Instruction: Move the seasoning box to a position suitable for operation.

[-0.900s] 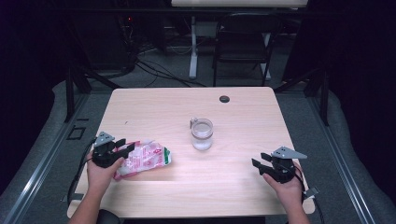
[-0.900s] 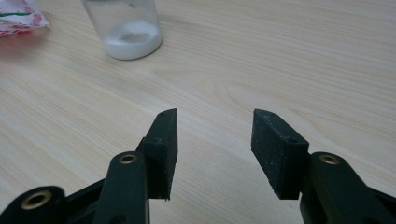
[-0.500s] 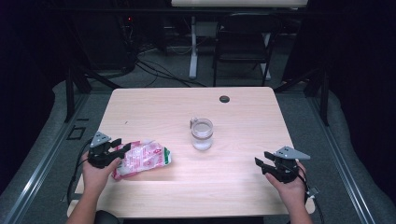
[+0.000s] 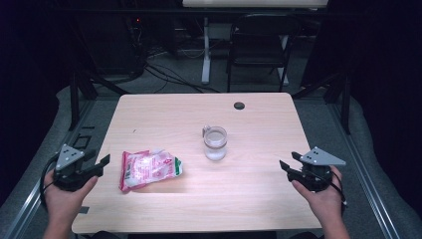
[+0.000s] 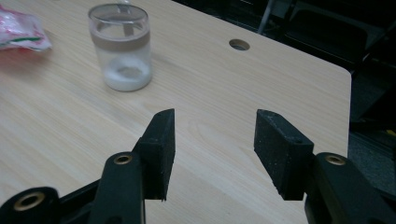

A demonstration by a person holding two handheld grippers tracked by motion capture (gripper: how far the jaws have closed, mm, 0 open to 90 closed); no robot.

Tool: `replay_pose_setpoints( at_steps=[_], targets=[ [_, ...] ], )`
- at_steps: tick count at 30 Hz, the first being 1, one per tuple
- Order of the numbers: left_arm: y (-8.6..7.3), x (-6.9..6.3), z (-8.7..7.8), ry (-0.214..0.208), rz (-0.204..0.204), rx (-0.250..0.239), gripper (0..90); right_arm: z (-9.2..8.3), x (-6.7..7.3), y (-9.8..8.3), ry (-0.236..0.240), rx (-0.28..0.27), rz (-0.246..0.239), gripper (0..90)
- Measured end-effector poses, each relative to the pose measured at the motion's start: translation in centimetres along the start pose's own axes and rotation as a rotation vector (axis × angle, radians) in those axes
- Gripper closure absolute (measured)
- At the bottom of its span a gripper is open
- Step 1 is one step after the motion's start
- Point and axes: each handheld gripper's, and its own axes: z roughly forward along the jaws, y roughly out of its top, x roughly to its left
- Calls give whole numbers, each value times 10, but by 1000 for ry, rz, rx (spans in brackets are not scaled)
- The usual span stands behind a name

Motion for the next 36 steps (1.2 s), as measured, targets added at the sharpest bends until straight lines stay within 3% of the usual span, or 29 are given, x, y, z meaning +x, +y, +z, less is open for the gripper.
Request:
replay_pose_setpoints(
  at_steps=[2, 4, 5, 8, 10, 11, 12, 13, 14, 15, 16, 17, 18, 20, 21, 22, 25, 31, 34, 36],
  targets=[
    [4, -5, -9, -49, -14, -11, 480, -7, 3, 5, 6, -9, -5, 475],
    [10, -10, -10, -94, -19, -26, 478, -9, 6, 11, 41, -19, 2, 479],
    [15, -13, -8, -131, -25, -33, 475, -8, 8, 15, 58, -28, 8, 483],
    [27, -22, 3, -183, -26, -37, 472, 1, 13, 29, 107, -55, 5, 494],
    [42, -38, 24, -219, -6, -29, 466, 11, 17, 39, 125, -62, -6, 510],
    [42, -38, 24, -219, -6, -29, 466, 23, 19, 47, 154, -67, -6, 532],
    [52, -48, 39, -258, 2, -28, 467, 28, 20, 50, 162, -65, -5, 537],
    [52, -48, 39, -258, 2, -28, 468, 35, 21, 54, 170, -61, 2, 552],
    [63, -59, 58, -304, -14, -20, 474, 42, 22, 57, 182, -53, 4, 567],
    [63, -59, 58, -304, -14, -20, 482, 50, 23, 61, 198, -51, 12, 576],
    [73, -71, 77, -354, -43, -9, 496, 58, 24, 64, 206, -42, 20, 590],
    [73, -71, 77, -354, -43, -9, 508, 58, 24, 64, 206, -42, 20, 590],
    [81, -83, 95, -389, -63, 7, 529, 71, 25, 69, 227, -28, 28, 609],
    [88, -95, 111, -403, -67, 33, 568, 82, 27, 72, 236, -27, 45, 619],
    [88, -95, 111, -403, -67, 33, 584, 89, 28, 73, 246, -23, 53, 627],
    [92, -107, 126, -417, -71, 45, 610, 96, 28, 74, 254, -13, 60, 632],
    [97, -123, 142, -408, -56, 54, 656, 112, 32, 76, 250, -6, 74, 662],
    [100, -148, 167, -331, -8, 66, 705, 125, 40, 79, 239, -21, 66, 680],
    [100, -153, 177, -307, 14, 81, 732, 127, 41, 81, 224, -30, 47, 684],
    [97, -156, 190, -302, 2, 108, 778, 131, 41, 82, 201, -34, 35, 721]
  ],
)
